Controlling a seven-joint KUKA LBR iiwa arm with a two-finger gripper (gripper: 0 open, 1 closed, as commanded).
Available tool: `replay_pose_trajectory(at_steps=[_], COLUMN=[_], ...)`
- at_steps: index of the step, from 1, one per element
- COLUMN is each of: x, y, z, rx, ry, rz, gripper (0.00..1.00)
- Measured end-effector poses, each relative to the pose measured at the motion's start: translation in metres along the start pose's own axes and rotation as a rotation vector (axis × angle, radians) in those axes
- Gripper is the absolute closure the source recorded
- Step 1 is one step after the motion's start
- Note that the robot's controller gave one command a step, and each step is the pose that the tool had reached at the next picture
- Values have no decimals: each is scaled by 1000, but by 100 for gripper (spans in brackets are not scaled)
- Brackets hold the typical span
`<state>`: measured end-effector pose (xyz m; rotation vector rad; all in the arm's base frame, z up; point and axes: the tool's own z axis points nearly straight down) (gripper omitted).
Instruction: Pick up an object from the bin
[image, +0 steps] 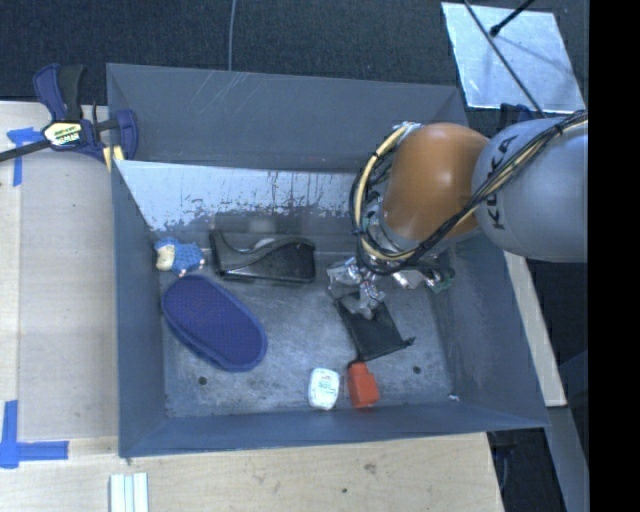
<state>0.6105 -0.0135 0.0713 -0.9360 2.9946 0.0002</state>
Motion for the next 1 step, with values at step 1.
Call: replay_pose_trajectory(at_steps=[1], x=[10], y=[-6], z=[-173], rx=[7], ry=[-7], rz=[-29], gripper=[100])
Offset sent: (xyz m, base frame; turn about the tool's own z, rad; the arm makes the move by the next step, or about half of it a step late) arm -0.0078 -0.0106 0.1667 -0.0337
